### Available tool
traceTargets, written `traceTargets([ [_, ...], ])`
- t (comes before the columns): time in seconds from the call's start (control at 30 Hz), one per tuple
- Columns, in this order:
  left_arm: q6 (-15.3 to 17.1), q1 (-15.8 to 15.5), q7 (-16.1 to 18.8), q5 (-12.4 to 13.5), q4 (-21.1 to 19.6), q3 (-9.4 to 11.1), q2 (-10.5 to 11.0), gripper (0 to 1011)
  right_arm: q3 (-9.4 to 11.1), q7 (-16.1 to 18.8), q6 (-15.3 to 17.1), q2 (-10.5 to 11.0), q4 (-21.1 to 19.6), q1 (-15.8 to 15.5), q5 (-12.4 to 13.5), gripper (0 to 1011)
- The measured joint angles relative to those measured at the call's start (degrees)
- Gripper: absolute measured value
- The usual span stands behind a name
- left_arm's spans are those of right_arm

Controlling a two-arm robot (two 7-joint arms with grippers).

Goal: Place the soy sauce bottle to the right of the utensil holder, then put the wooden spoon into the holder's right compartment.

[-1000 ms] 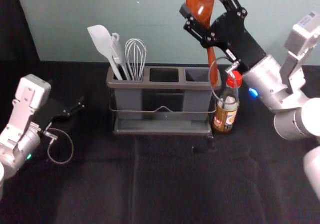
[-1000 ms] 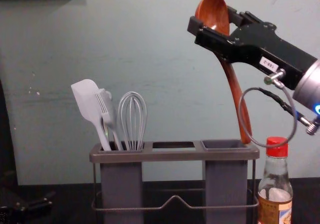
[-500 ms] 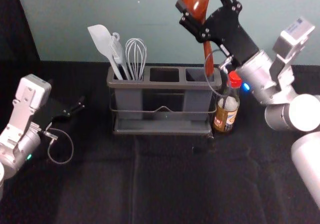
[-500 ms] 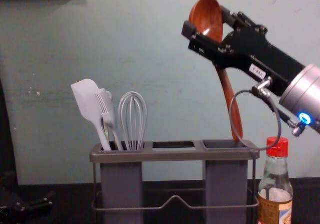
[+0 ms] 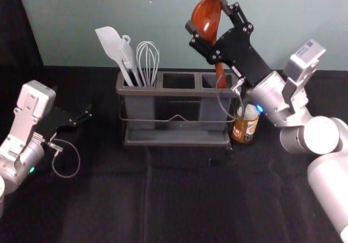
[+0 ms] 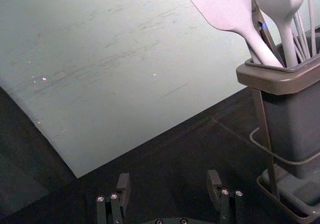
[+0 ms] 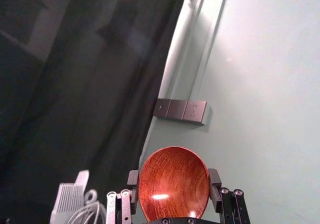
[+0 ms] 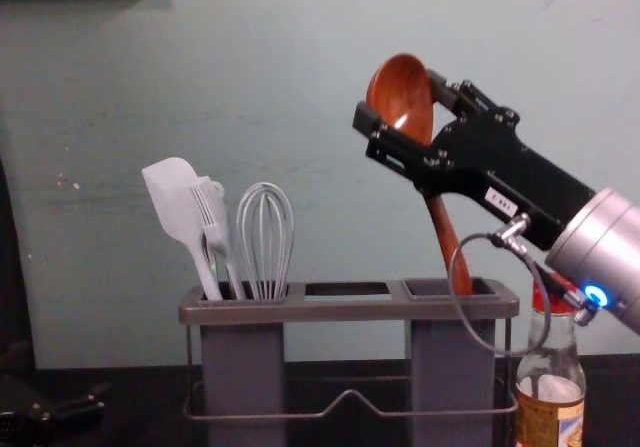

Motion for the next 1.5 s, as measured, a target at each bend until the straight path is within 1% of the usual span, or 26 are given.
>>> traceTargets([
  [0.17, 0.00, 0.00, 0.00, 0.00, 0.00, 0.00, 0.00, 1005, -0.04, -0.02, -0.59, -0.02, 1.13, -0.36, -1.05, 839],
  [0.47, 0.00, 0.00, 0.00, 0.00, 0.00, 0.00, 0.00, 1005, 0.18, -0.09, -1.34, 0.07, 2.66, -1.03, -1.88, 839],
  [1.03, 0.00, 0.00, 0.00, 0.00, 0.00, 0.00, 0.00, 1005, 0.88, -0.15, -2.19, -0.26, 3.76, -2.58, -1.78, 839],
  [1.5, 0.00, 0.00, 0.00, 0.00, 0.00, 0.00, 0.00, 1005, 1.38, -0.39, -2.28, -0.42, 3.70, -3.33, -1.80, 839],
])
